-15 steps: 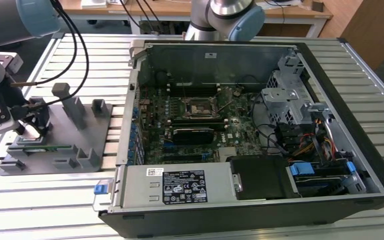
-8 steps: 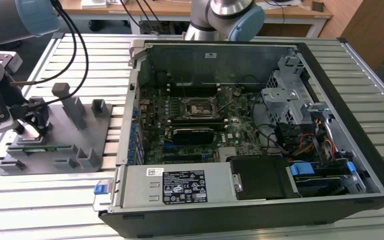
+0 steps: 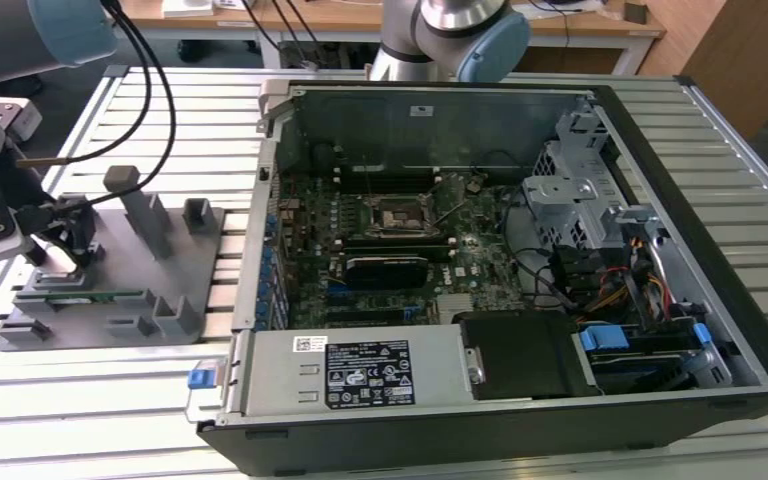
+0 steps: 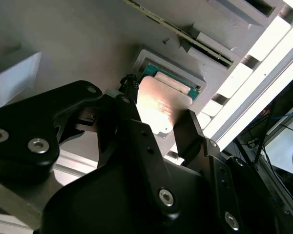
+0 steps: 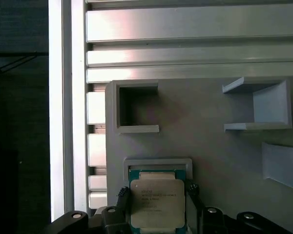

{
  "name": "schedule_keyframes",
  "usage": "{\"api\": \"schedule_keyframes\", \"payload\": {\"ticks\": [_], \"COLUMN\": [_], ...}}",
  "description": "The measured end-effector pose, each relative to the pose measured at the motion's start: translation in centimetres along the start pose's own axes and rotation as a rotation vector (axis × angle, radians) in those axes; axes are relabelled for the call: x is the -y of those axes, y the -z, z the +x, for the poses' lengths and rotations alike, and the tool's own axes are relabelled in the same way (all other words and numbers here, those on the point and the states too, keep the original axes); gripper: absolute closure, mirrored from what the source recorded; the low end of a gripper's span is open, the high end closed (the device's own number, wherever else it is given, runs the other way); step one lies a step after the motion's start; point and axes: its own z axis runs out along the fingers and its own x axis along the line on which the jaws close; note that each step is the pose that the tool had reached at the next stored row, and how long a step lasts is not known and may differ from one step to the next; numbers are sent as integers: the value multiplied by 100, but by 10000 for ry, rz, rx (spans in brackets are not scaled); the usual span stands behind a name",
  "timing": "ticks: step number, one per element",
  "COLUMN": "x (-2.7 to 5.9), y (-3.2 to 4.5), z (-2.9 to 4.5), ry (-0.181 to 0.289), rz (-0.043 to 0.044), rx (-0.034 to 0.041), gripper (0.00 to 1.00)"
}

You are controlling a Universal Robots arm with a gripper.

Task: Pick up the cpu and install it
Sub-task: 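Pick up the cpu and move it towards the insertion slot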

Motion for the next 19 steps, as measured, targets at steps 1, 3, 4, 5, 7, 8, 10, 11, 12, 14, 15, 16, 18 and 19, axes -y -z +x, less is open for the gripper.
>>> {"api": "schedule_keyframes", "payload": {"ticks": [1, 3, 4, 5, 7, 8, 10, 11, 12, 14, 15, 16, 18, 19], "x": [0, 0, 0, 0, -1, -1, -2, -2, -2, -2, -2, -3, -3, -3], "y": [1, 3, 5, 13, 26, 34, 45, 50, 54, 65, 72, 78, 91, 97], "z": [1, 0, 0, 1, 1, 1, 1, 1, 2, 2, 2, 2, 3, 3], "ry": [0, 0, 1, 0, 0, 0, 0, 0, 0, 0, 0, 1, 1, 1], "rz": [-4, -16, -18, -17, -20, -21, -21, -21, -21, -20, -20, -21, -20, -20], "rx": [-2, -5, -5, -9, -5, -5, -3, -4, -4, -5, -6, -5, -5, -5], "gripper": [46, 46, 46, 46, 46, 46, 46, 46, 46, 46, 46, 46, 46, 46]}}
